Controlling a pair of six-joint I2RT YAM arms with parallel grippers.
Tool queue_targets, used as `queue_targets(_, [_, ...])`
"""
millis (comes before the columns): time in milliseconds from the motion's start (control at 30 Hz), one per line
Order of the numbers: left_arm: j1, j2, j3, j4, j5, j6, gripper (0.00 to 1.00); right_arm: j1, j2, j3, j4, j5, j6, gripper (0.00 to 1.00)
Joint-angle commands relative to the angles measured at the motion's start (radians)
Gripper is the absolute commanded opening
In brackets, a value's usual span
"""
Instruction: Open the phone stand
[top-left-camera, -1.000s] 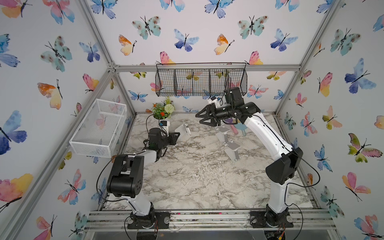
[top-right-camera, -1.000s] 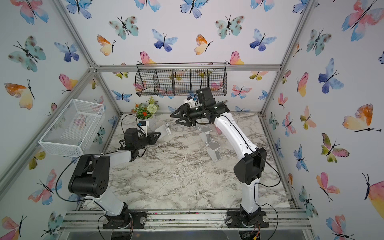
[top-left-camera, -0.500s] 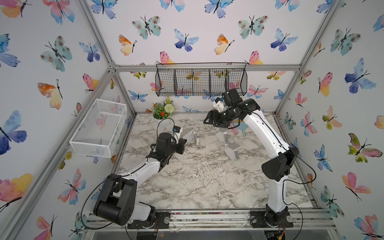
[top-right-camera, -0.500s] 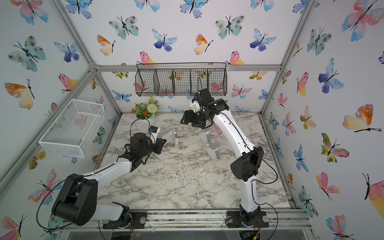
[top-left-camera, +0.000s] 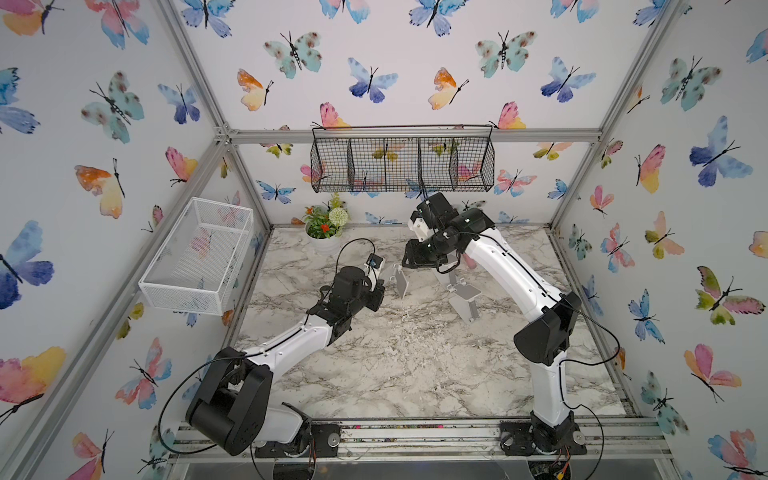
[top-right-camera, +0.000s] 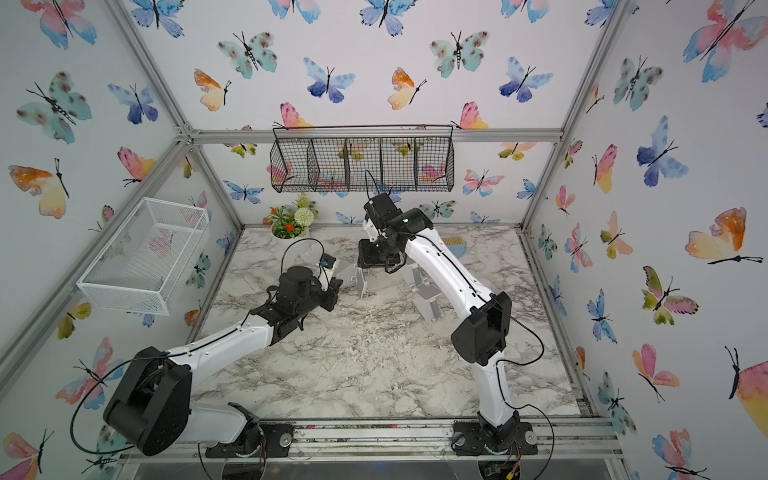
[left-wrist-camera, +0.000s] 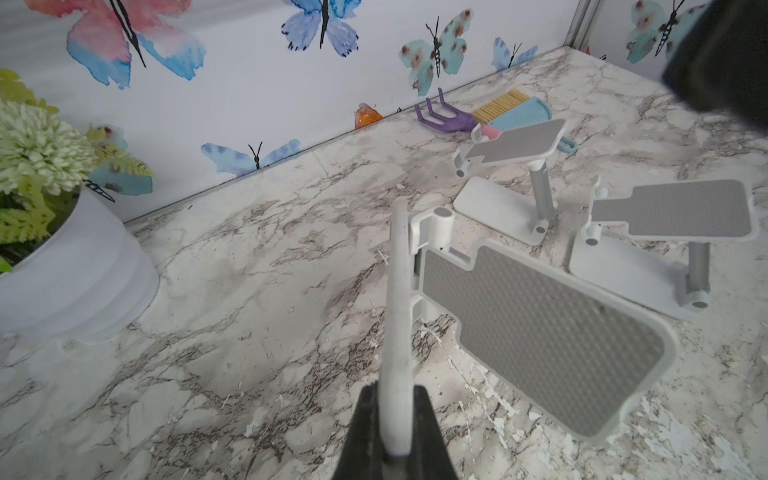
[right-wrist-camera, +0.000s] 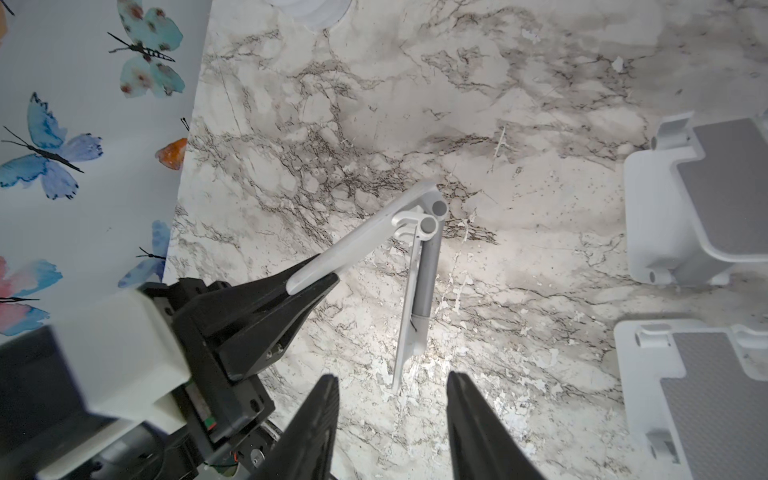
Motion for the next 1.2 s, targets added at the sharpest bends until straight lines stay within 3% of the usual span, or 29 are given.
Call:
queue_targets(0, [-0.021, 0.017, 0.048, 0.024, -0.027, 0.017, 0.0, 0.013, 0.022, -0.026, -0.026, 0.041, -0.019, 0.43])
queue_targets(367, [-0.054, 0.025, 0.08, 0.013, -0.027, 0.017, 0.0, 0.016, 0.043, -0.044, -0.018, 0.057, -0.043, 0.23])
queue_targets(767, [-0.066, 0.029, 0.101, 0.012, -0.019, 0.019, 0.0, 0.017, 0.047, -0.073, -0.024, 0.088, -0.065, 0.28])
queue_targets(900, [-0.067, 0.017, 0.099, 0.017, -0.013, 0.02, 0.0, 0.017, 0.051, -0.096, -0.008, 0.065, -0.062, 0.2])
queue_targets(1033, [-0.067, -0.005, 0.086, 0.036, -0.004, 0.028, 0.0, 0.018, 0.052, -0.101, -0.007, 0.069, -0.065, 0.0])
queue_targets(1167, [-0.064, -0.011, 0.075, 0.058, -0.062, 0.037, 0.0, 0.018, 0.041, -0.1, -0.028, 0.072, -0.092, 0.01])
